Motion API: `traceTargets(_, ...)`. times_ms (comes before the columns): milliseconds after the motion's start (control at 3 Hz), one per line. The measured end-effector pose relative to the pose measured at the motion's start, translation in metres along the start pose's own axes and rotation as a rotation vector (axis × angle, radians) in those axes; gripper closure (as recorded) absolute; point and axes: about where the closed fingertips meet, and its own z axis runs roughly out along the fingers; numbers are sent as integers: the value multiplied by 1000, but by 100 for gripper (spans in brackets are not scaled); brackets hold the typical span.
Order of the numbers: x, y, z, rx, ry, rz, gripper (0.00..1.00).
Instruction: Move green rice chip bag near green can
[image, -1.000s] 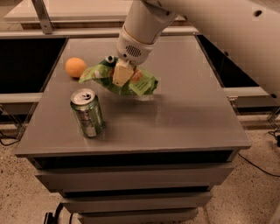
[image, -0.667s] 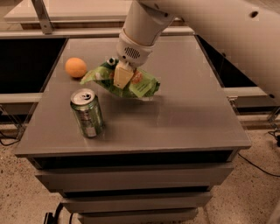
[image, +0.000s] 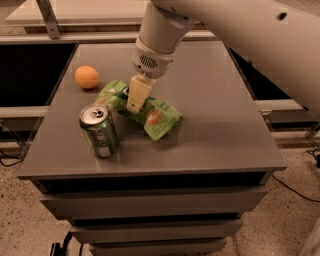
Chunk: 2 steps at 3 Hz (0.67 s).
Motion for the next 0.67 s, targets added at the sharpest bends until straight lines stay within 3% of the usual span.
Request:
traceTargets(333,11,-8,-7,-3,23,52,0)
traceTargets(667,11,-8,-7,-3,23,51,0)
